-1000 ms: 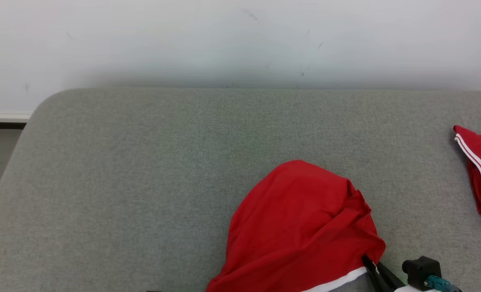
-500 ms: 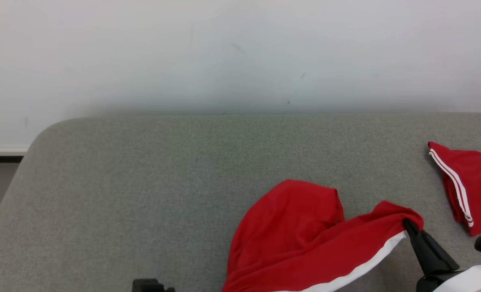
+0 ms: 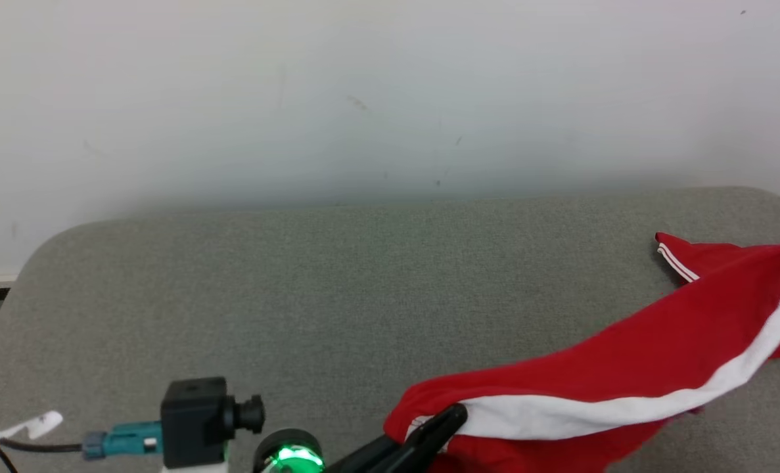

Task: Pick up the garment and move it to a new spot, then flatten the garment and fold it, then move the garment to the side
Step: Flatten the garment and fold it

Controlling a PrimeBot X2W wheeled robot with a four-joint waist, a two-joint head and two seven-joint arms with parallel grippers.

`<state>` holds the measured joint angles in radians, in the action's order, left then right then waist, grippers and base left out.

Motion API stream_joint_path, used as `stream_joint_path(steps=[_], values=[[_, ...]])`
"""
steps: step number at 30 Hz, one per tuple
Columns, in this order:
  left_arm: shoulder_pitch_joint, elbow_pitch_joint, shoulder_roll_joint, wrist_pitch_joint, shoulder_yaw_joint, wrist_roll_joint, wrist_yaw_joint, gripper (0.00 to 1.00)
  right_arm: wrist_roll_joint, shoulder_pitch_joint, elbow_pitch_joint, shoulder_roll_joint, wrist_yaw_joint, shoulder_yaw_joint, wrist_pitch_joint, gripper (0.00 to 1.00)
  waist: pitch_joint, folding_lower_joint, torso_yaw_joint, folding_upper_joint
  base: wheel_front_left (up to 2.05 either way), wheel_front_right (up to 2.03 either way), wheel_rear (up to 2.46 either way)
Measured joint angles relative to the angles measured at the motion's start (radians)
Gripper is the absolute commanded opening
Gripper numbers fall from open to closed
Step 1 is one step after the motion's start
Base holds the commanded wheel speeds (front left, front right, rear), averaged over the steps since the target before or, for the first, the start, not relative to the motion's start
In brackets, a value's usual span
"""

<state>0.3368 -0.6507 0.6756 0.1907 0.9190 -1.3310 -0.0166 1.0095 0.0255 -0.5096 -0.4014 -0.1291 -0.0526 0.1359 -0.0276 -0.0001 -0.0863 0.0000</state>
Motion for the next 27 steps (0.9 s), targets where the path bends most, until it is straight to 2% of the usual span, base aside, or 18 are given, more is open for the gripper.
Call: stream_joint_path(steps=[7,10,13,16,19,25,27], values=[[0.108,-0.128,0.029,-0.075,-0.094,-0.078,0.1,0.0,0.052,-0.036,-0.16,0.082,0.0,-0.149,0.102,0.0,0.035,0.0,-0.012,0.0001,0.0,0.0,0.0],[0.221,-0.095,0.063,-0.131,-0.139,-0.044,0.123,0.0,0.033,-0.116,-0.15,0.124,0.0,-0.17,0.157,0.0,0.076,0.0001,-0.016,0.0,0.0,0.0,0.0],[0.322,-0.014,0.054,-0.169,-0.176,-0.037,0.131,0.0,-0.022,-0.255,-0.087,0.172,0.0,-0.156,0.223,0.0,0.135,0.0,-0.022,0.0001,0.0,0.0,0.0],[0.448,0.106,0.044,-0.2,-0.211,-0.004,0.122,0.0,-0.09,-0.449,0.019,0.259,0.0,-0.15,0.266,0.0,0.205,0.0002,-0.03,0.0,0.0,0.0,0.0],[0.582,0.25,0.024,-0.234,-0.219,0.056,0.087,0.0,-0.183,-0.651,0.144,0.317,0.0,-0.148,0.296,0.0,0.279,0.0002,-0.038,0.0,0.0,0.0,0.0],[0.865,0.565,-0.073,-0.257,-0.225,0.157,0.014,0.0,-0.343,-1.03,0.407,0.349,0.0,-0.156,0.249,0.0,0.437,0.0004,-0.049,0.0,0.0,0.0,0.0],[0.976,0.666,-0.112,-0.245,-0.227,0.21,-0.013,0.0,-0.356,-1.142,0.489,0.35,0.0,-0.159,0.2,0.0,0.49,0.0004,-0.049,0.0,0.0,0.0,0.0]])
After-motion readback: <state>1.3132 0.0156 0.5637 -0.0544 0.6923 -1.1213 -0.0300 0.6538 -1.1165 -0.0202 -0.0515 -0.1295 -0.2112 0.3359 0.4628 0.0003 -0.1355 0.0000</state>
